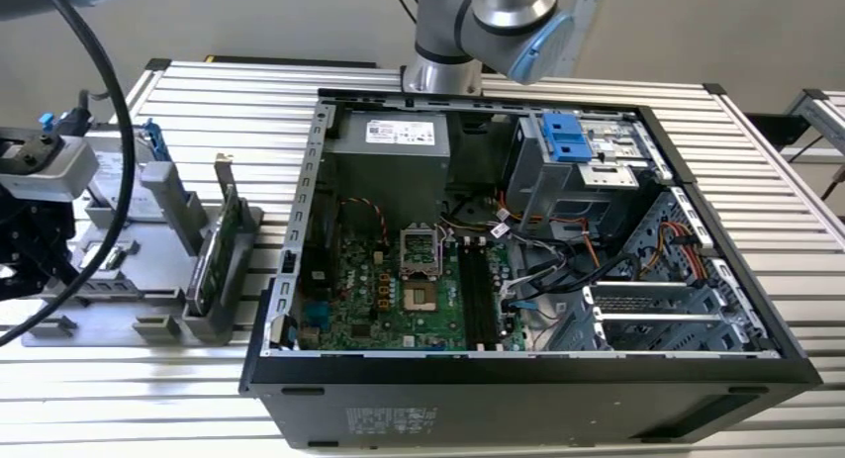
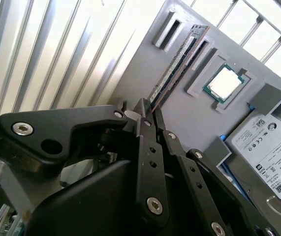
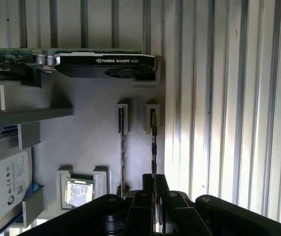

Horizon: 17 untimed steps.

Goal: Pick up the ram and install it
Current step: 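Pick up the ram and move it above insertion slot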

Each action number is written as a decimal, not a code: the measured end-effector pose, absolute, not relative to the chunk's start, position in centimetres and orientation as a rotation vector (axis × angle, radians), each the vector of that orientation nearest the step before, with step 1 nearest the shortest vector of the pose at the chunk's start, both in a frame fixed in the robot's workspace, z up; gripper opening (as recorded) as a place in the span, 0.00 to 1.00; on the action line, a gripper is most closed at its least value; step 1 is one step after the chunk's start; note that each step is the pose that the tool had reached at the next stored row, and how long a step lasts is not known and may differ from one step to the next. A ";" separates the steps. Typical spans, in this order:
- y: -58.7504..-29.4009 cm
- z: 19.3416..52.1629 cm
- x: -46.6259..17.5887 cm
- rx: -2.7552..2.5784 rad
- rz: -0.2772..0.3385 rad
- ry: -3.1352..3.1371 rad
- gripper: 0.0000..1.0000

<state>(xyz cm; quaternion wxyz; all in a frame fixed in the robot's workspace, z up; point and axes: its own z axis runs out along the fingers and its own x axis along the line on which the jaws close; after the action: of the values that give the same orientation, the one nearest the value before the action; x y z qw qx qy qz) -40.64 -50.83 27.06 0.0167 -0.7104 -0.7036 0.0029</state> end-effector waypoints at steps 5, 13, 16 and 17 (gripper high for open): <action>-50.8 27.4 -40.6 -2.208 0.009 -2.187 0.00; -50.8 27.8 -40.6 -2.208 0.009 -2.187 0.00; -50.8 28.0 -40.6 -2.208 0.009 -2.187 0.00; -50.8 28.1 -40.6 -2.208 0.009 -2.187 0.00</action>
<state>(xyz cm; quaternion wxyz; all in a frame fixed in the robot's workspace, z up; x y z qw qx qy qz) -40.64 -50.83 28.09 0.0167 -0.7104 -0.7036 0.0030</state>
